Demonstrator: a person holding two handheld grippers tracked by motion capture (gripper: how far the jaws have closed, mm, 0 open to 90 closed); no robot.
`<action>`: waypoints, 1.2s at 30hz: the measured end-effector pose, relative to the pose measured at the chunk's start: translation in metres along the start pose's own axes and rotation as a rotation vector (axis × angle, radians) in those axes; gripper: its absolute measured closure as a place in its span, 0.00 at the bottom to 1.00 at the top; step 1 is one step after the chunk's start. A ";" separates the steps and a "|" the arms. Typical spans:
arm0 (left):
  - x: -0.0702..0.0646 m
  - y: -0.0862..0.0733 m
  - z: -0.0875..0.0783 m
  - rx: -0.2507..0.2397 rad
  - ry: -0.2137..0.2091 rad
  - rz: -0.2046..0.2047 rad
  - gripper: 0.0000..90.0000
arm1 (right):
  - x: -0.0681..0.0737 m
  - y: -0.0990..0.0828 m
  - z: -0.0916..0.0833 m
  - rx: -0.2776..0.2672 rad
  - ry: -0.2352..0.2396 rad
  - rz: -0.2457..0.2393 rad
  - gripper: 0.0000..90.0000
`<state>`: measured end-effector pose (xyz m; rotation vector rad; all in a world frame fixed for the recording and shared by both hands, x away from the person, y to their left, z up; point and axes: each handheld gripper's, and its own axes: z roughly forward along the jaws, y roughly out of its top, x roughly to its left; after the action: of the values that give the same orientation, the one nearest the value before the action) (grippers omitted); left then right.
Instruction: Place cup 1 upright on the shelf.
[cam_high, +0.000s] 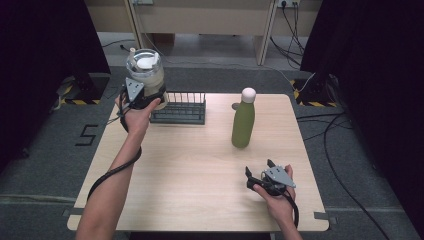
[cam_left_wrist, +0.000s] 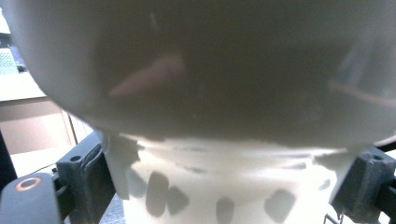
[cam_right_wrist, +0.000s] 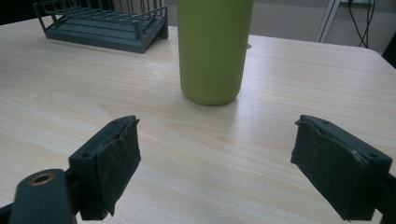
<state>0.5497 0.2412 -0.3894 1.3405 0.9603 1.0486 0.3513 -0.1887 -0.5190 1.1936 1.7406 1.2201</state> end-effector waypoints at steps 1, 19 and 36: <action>0.000 0.001 0.004 -0.001 0.002 -0.009 0.11 | 0.000 0.000 0.000 -0.001 0.000 -0.002 0.16; 0.009 0.000 0.028 0.035 0.023 -0.002 0.11 | 0.000 0.000 0.000 -0.004 0.003 -0.001 0.16; 0.015 -0.005 0.044 0.056 0.028 -0.013 0.11 | 0.000 0.000 0.000 -0.003 0.005 -0.004 0.16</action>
<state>0.5961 0.2439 -0.3927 1.3671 1.0244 1.0395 0.3511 -0.1885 -0.5190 1.1863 1.7432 1.2235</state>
